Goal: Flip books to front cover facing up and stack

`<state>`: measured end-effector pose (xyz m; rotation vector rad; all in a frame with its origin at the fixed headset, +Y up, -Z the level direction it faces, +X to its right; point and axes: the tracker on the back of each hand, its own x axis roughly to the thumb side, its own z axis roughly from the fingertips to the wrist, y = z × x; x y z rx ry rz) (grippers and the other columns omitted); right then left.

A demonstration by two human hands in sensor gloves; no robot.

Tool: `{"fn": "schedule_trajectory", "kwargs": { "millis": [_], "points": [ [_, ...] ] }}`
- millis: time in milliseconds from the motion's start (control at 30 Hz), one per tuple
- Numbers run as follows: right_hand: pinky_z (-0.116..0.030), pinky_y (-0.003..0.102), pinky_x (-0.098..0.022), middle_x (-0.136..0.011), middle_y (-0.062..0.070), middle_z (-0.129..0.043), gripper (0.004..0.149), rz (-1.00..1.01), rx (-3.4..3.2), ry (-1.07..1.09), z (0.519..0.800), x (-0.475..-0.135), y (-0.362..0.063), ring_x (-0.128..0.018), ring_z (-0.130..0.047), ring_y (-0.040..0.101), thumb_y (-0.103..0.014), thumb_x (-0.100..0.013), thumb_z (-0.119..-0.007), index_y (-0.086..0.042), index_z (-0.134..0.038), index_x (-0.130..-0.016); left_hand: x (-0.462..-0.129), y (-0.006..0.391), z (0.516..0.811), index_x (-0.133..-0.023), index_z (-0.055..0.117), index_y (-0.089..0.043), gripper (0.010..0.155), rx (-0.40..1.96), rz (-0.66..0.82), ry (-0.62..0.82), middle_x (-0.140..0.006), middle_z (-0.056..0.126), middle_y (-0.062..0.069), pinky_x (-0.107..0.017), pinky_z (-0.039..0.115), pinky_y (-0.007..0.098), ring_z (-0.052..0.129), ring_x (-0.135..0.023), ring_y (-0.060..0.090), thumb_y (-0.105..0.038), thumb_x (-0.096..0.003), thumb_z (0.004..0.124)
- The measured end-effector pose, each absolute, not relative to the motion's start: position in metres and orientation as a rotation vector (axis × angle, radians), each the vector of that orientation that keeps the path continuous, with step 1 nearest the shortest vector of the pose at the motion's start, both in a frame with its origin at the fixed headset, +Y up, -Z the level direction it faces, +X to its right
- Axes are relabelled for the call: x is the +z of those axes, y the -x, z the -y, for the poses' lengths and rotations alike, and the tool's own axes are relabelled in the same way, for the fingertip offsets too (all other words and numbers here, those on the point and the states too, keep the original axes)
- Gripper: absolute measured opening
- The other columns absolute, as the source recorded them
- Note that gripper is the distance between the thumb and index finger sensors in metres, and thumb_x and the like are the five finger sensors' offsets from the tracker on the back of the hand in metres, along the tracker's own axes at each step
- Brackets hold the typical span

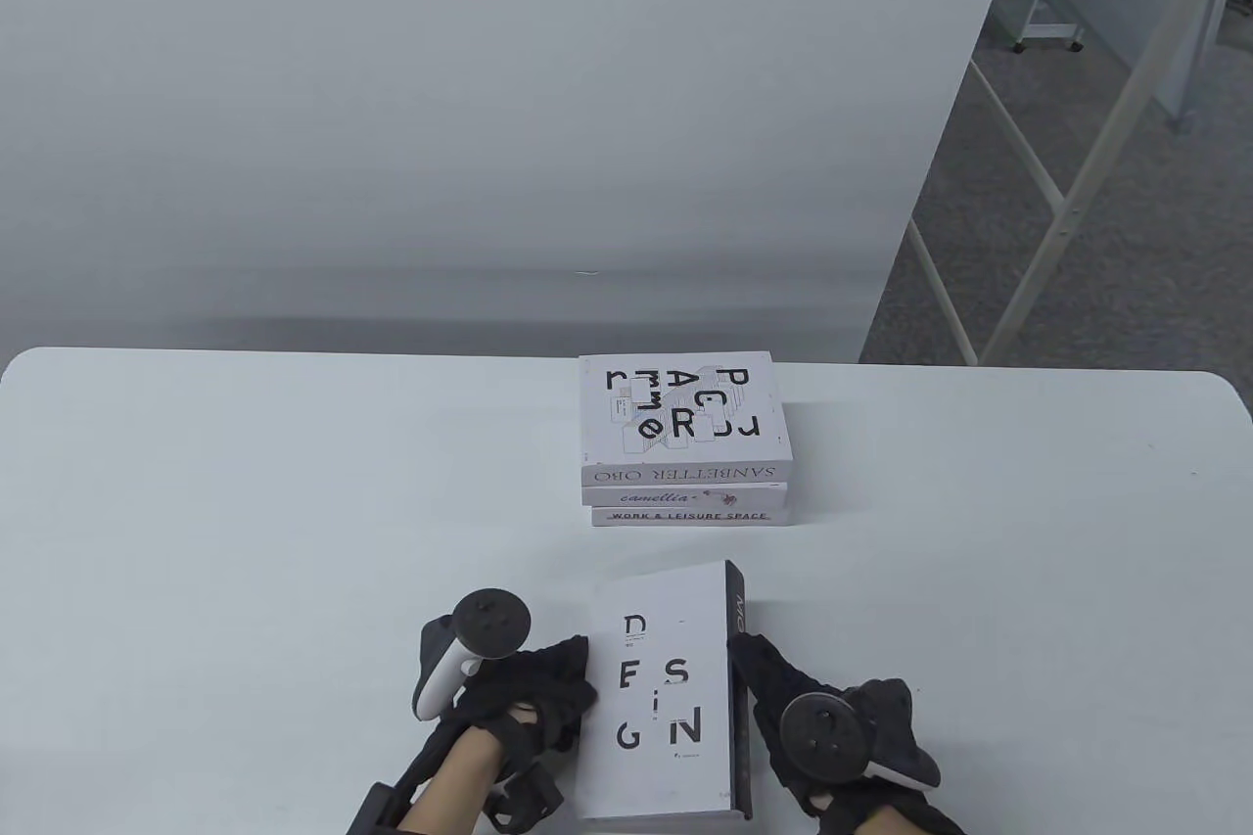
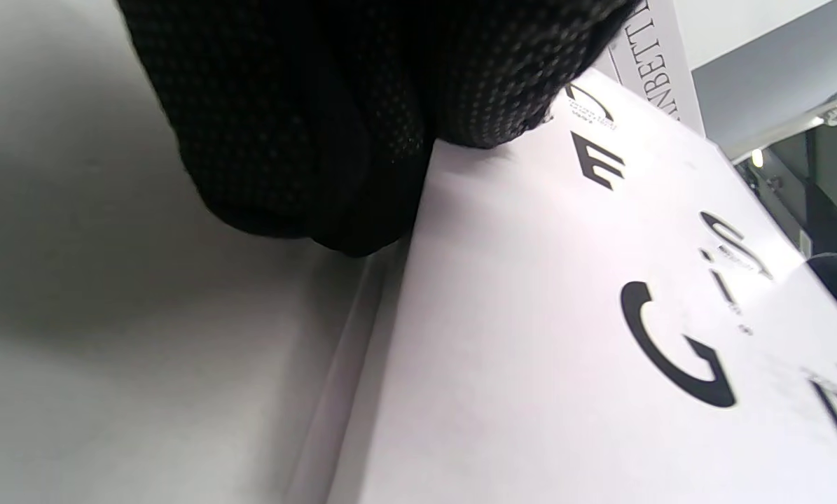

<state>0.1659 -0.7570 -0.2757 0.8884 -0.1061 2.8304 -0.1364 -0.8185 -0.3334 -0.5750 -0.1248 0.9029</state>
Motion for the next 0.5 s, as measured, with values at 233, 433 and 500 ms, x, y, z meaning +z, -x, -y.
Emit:
{"fn": "schedule_trajectory", "kwargs": {
  "millis": [233, 433, 500],
  "points": [
    [-0.070, 0.055, -0.063, -0.106, 0.031, -0.046, 0.076, 0.332, 2.927, -1.104, 0.759, -0.264, -0.155, -0.091, -0.075, 0.044, -0.024, -0.050, -0.079, -0.013, -0.028, -0.105, -0.333, 0.139, 0.819, -0.099, 0.061, -0.006, 0.062, 0.876, 0.108, 0.577, -0.085, 0.085, 0.007, -0.030, 0.097, 0.022, 0.109, -0.051, 0.017, -0.030, -0.0443, 0.077],
    [-0.068, 0.058, -0.064, -0.108, 0.031, -0.039, 0.079, 0.446, 2.928, -1.155, 0.753, -0.260, -0.153, -0.093, -0.071, 0.048, -0.030, -0.051, -0.079, -0.015, -0.023, -0.106, -0.332, 0.131, 0.816, -0.099, 0.062, -0.008, 0.062, 0.824, 0.137, 0.567, -0.084, 0.086, 0.007, -0.029, 0.097, 0.022, 0.109, -0.050, 0.016, -0.032, -0.0448, 0.078],
    [-0.067, 0.060, -0.064, -0.109, 0.031, -0.037, 0.083, 0.431, 2.959, -1.143, 0.755, -0.261, -0.154, -0.093, -0.070, 0.050, -0.030, -0.051, -0.080, -0.019, -0.018, -0.105, -0.331, 0.128, 0.815, -0.099, 0.062, -0.007, 0.062, 0.815, 0.154, 0.572, -0.084, 0.086, 0.007, -0.029, 0.097, 0.022, 0.109, -0.050, 0.016, -0.033, -0.0447, 0.079]
  ]
}}
